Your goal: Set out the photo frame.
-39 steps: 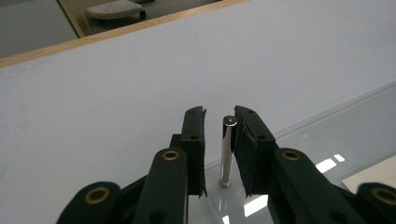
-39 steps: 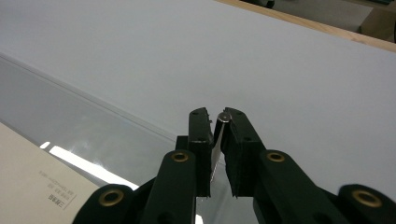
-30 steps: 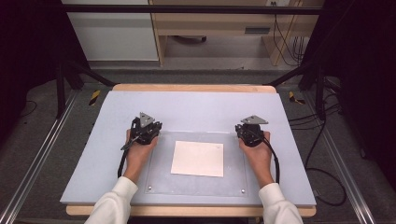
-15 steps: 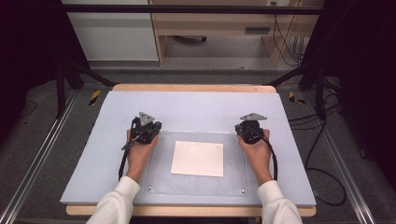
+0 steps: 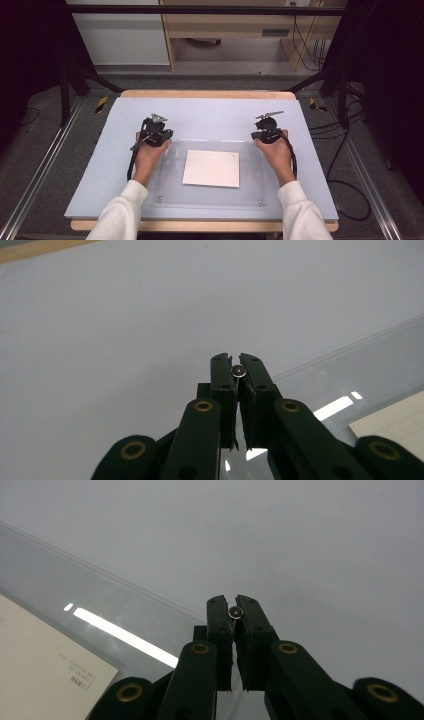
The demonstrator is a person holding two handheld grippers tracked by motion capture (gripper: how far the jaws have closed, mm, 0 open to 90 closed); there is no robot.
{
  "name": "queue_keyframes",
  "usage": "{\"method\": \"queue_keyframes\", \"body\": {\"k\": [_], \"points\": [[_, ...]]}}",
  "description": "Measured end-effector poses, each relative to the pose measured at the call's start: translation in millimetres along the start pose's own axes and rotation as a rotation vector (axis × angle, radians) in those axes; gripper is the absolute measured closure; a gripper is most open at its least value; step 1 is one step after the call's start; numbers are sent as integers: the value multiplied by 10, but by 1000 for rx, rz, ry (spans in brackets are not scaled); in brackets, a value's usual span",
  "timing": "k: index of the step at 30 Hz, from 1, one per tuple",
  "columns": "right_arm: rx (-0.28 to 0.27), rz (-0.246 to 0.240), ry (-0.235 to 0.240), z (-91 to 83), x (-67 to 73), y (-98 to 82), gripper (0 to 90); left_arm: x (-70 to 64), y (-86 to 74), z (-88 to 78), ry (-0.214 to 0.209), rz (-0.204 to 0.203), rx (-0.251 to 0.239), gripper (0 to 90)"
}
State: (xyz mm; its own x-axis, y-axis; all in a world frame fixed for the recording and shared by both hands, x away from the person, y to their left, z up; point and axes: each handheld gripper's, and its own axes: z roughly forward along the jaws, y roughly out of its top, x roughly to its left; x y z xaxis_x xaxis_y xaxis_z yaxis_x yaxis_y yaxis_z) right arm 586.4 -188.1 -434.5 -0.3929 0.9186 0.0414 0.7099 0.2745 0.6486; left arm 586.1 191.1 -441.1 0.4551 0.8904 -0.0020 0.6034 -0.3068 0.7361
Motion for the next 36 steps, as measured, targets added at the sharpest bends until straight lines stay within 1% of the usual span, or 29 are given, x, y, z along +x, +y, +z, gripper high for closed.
{"method": "queue_keyframes", "body": {"k": [1,3,5,7,8,11,14,17,19,24,27,28,30,32,34,35,36], "points": [[8,5,8,7,-15,16,858,7,16,10,-5,-15,4,849],[22,24,28,20,-47,47,857,24,61,22,-12,-20,32,849],[48,27,39,28,-63,89,858,48,110,36,-20,-20,64,849],[73,35,47,38,-80,128,857,72,152,52,-29,-34,84,849],[86,44,56,40,-91,148,857,77,162,54,-31,-33,92,849],[82,17,46,45,-79,152,855,71,178,59,-22,-31,103,849],[70,9,48,31,-73,125,853,63,177,52,-17,-25,108,850],[59,-10,45,25,-66,107,850,53,186,53,-7,-29,115,850],[53,-2,51,18,-69,94,846,47,195,56,-5,-39,121,850],[44,-13,57,16,-77,84,843,59,212,63,-9,-42,131,850],[37,-7,65,23,-87,81,840,72,224,67,-14,-45,141,850],[35,-12,65,23,-86,80,837,71,227,69,-14,-49,142,850],[26,-12,64,20,-85,71,814,76,238,72,-14,-41,149,851],[1,-19,65,9,-93,58,785,76,243,72,-12,-36,154,851],[-17,-33,43,-28,-92,48,713,67,246,74,-9,-35,155,850],[-28,-38,42,-48,-88,44,673,66,247,75,-6,-33,154,851],[-41,-46,28,-78,-85,36,622,67,247,76,-6,-33,153,850]]}}
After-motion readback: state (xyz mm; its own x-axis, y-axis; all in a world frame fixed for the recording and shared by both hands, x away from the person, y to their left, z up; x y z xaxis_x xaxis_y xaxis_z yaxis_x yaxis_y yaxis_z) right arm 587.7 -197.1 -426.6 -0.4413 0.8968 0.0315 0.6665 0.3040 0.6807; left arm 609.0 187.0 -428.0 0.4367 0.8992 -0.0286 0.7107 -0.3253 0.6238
